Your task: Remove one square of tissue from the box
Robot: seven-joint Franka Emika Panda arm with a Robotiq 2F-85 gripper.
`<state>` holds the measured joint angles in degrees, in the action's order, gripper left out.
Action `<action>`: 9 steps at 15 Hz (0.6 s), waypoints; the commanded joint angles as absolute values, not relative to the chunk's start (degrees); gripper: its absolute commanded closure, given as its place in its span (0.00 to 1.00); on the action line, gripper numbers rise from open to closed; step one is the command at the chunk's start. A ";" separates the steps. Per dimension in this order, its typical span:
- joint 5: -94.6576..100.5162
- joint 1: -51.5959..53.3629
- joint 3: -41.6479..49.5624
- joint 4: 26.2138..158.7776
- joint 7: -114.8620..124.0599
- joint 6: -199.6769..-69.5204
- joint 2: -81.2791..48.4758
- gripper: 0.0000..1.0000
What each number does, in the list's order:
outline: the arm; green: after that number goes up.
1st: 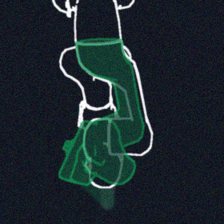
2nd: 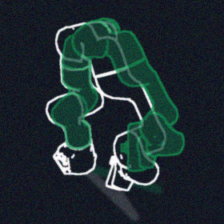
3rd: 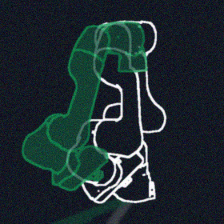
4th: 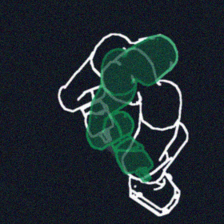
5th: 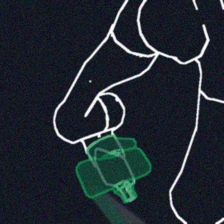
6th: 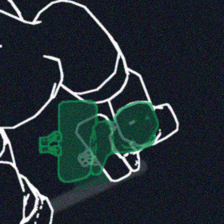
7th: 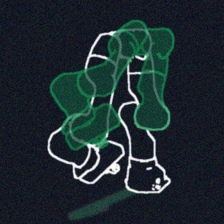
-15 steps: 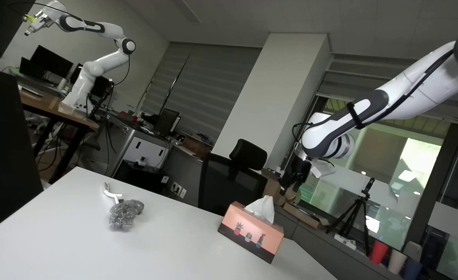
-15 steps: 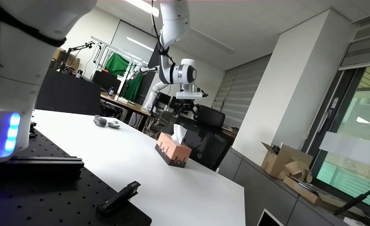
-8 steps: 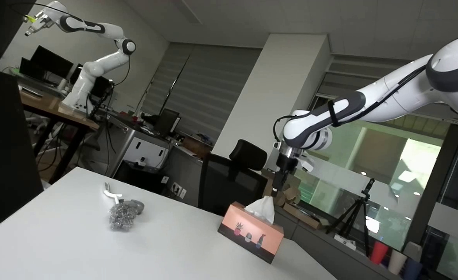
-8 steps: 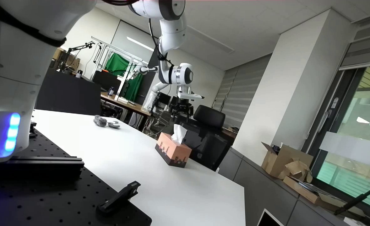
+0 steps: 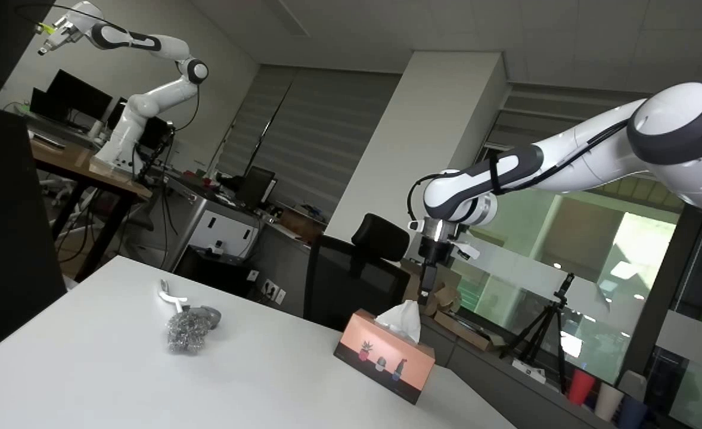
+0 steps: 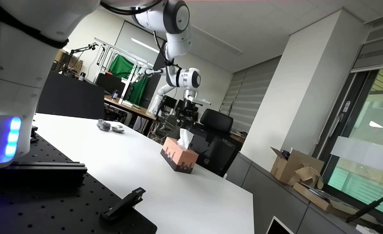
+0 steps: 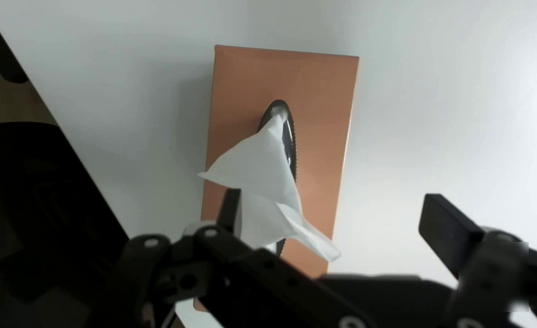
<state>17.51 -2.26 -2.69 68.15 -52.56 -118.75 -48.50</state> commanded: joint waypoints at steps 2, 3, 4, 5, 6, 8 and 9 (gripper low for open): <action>13.46 -3.90 -3.75 60.55 -59.61 -115.57 -53.49 0.00; 12.55 -4.12 -3.85 59.71 -60.66 -115.49 -54.17 0.00; 11.75 -4.30 -3.91 59.14 -61.64 -115.94 -54.74 0.00; 10.89 -4.49 -4.02 58.44 -62.61 -115.91 -55.30 0.00; 10.11 -4.63 -4.10 57.90 -63.13 -116.42 -55.83 0.00; 8.57 -5.03 -4.57 57.06 -64.26 -116.92 -56.75 0.00; 8.29 -4.82 -4.33 56.86 -64.27 -117.21 -57.07 0.00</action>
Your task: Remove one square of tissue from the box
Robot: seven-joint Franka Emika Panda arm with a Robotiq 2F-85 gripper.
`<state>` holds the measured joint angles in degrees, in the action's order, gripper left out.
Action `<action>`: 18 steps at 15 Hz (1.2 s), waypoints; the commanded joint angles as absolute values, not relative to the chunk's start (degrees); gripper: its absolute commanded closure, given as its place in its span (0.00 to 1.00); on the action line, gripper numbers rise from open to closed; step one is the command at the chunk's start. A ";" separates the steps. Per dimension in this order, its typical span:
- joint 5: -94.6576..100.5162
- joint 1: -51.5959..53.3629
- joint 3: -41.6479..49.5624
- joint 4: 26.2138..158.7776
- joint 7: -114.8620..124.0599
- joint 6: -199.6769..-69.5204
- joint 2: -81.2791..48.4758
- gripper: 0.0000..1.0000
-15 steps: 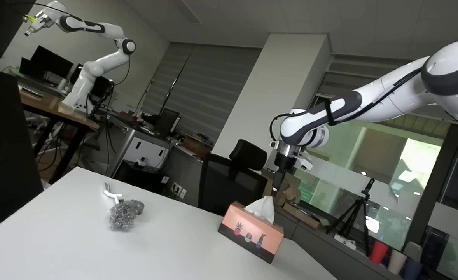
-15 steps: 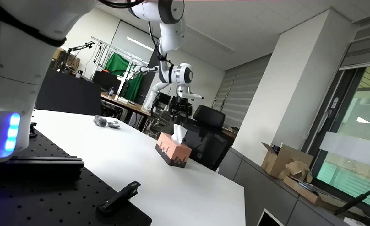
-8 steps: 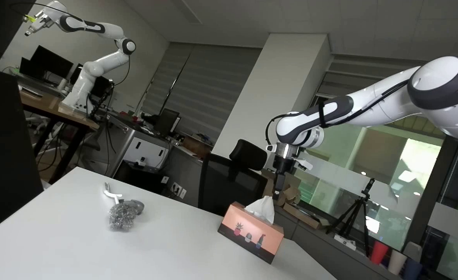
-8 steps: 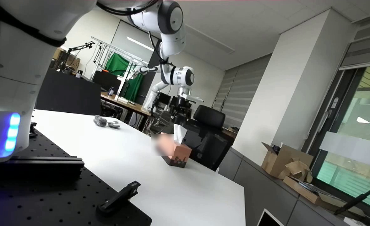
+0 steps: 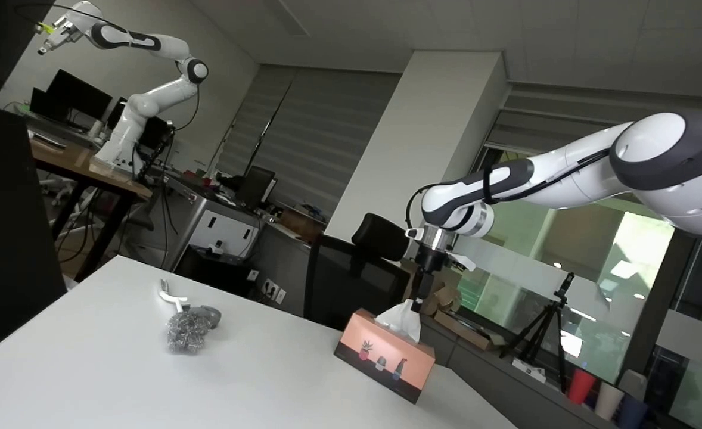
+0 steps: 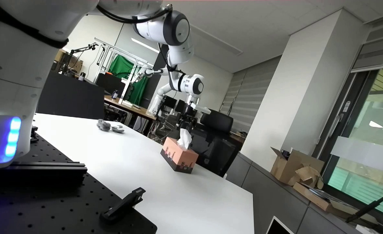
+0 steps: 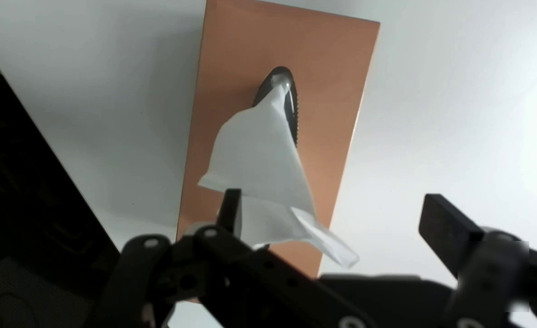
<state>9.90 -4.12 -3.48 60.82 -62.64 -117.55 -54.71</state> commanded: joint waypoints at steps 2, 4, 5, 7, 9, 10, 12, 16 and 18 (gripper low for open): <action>7.46 -4.77 -4.47 56.34 -65.01 -117.48 -57.71 0.00; 7.14 -4.43 -4.44 56.19 -64.70 -118.81 -58.21 0.00; 7.26 -4.06 -4.25 56.42 -64.13 -120.46 -58.36 0.00; 7.63 -3.49 -3.90 57.14 -62.91 -124.69 -58.39 0.00; 7.83 -3.02 -3.92 57.77 -62.78 -127.37 -58.00 0.00; 7.74 -2.83 -3.94 57.85 -62.60 -127.63 -57.96 0.00; 7.80 -2.08 -3.49 57.42 -61.29 -125.60 -58.04 0.00; 9.77 0.55 -0.61 56.65 -54.26 -124.30 -58.68 0.00; 11.27 1.91 0.95 56.27 -50.09 -124.02 -58.93 0.00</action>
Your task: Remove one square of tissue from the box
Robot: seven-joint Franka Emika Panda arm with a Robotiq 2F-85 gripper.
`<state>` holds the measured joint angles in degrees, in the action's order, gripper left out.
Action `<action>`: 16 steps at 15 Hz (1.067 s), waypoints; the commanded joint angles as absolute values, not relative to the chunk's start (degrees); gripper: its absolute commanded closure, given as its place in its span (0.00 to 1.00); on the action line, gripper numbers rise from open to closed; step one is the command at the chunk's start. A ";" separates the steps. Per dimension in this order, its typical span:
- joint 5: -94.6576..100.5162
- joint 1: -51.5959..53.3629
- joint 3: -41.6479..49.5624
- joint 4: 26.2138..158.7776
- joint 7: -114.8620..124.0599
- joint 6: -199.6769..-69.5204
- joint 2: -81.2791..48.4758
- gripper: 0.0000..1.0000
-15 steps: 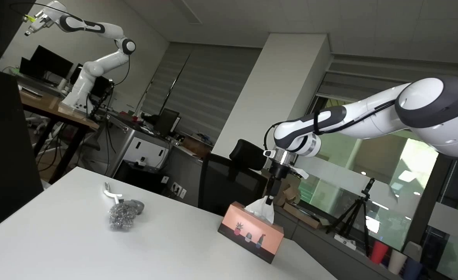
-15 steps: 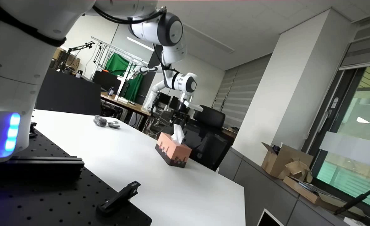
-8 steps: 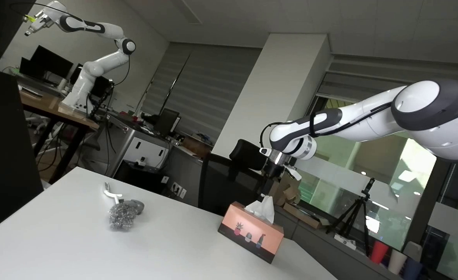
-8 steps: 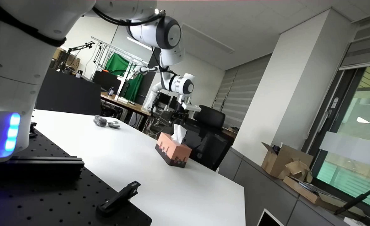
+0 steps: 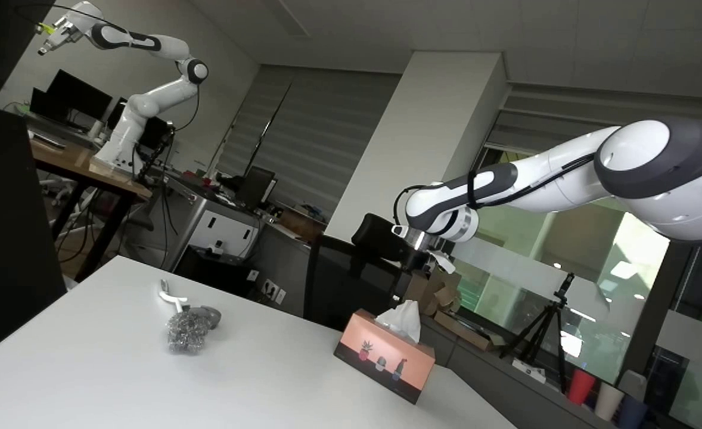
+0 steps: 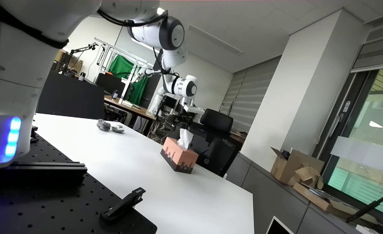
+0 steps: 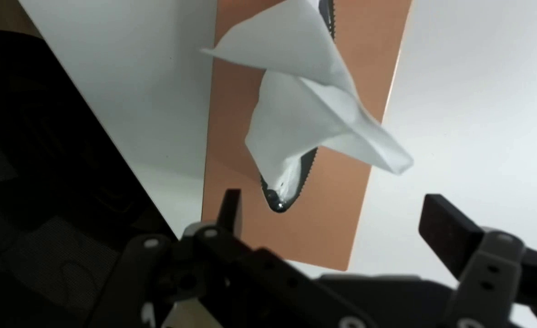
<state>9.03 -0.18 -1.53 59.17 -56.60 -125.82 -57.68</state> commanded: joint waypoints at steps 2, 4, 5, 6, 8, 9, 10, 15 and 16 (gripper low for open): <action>12.53 2.87 1.84 55.76 -46.71 -122.44 -59.25 0.00; 13.78 3.78 2.73 55.04 -43.13 -120.13 -59.68 0.00; 14.48 4.19 3.15 54.47 -41.31 -119.09 -60.04 0.00; 14.98 4.39 3.32 53.96 -39.97 -117.99 -60.37 0.00; 16.03 4.64 3.55 53.22 -37.79 -116.55 -60.89 0.25; 16.59 4.74 3.69 52.79 -36.86 -116.00 -61.19 0.26; 16.80 4.74 3.66 52.29 -36.04 -115.37 -61.52 0.34; 18.40 4.82 3.80 50.45 -33.21 -113.72 -62.80 0.69; 18.47 4.83 3.83 50.05 -32.73 -113.49 -63.01 0.75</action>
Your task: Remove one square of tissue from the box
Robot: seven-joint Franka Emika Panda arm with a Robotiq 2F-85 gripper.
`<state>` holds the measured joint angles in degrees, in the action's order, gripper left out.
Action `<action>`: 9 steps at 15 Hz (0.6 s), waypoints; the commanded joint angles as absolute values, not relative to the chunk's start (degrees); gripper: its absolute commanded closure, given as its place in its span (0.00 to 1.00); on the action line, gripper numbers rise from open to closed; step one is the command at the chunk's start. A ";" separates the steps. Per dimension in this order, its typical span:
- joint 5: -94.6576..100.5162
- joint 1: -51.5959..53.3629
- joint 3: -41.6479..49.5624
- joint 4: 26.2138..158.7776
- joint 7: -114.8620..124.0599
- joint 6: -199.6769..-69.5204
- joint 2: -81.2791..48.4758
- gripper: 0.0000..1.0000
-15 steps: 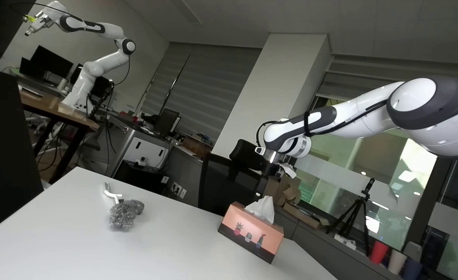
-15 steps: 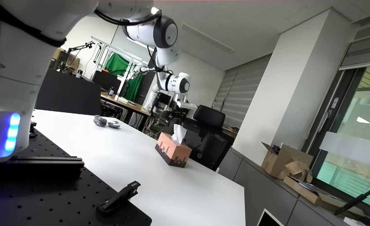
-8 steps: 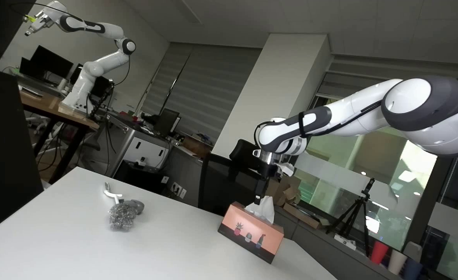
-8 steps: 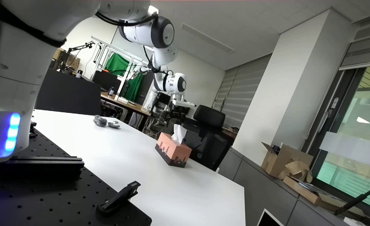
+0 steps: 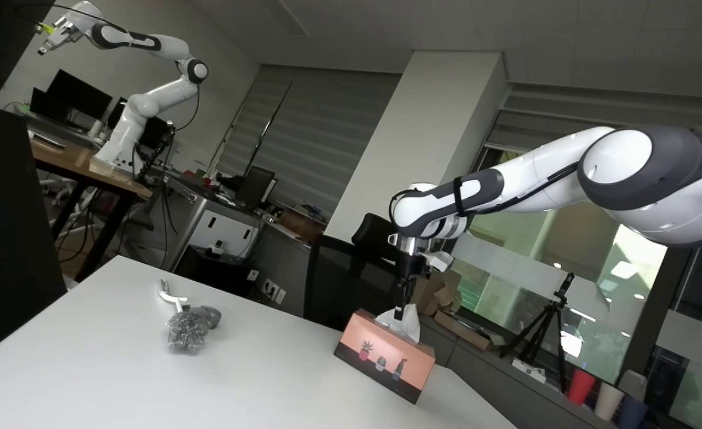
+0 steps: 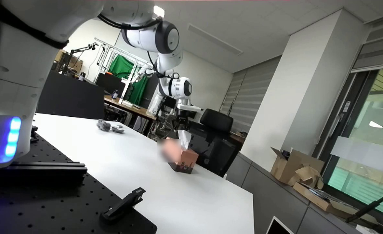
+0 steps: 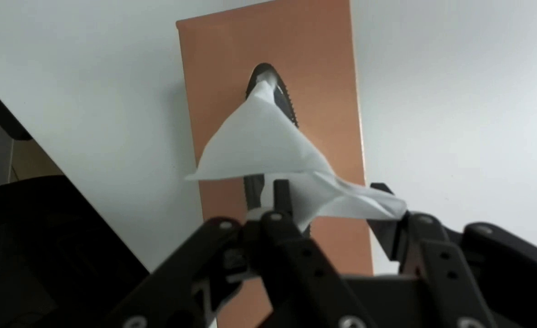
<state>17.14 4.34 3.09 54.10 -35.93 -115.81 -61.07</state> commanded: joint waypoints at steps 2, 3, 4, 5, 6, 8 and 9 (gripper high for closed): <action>18.37 4.88 4.05 49.29 -31.21 -112.47 -63.17 0.89; 18.40 4.93 4.16 49.09 -30.39 -111.95 -63.01 0.95; 18.41 4.97 4.21 48.91 -29.50 -111.33 -62.74 0.99; 18.57 5.10 4.32 48.62 -28.38 -110.71 -62.35 1.00; 18.78 5.24 4.40 48.27 -27.36 -110.20 -62.03 1.00; 19.24 5.74 4.60 47.53 -25.31 -109.43 -61.04 1.00; 19.48 5.63 4.81 47.94 -25.08 -109.27 -59.55 1.00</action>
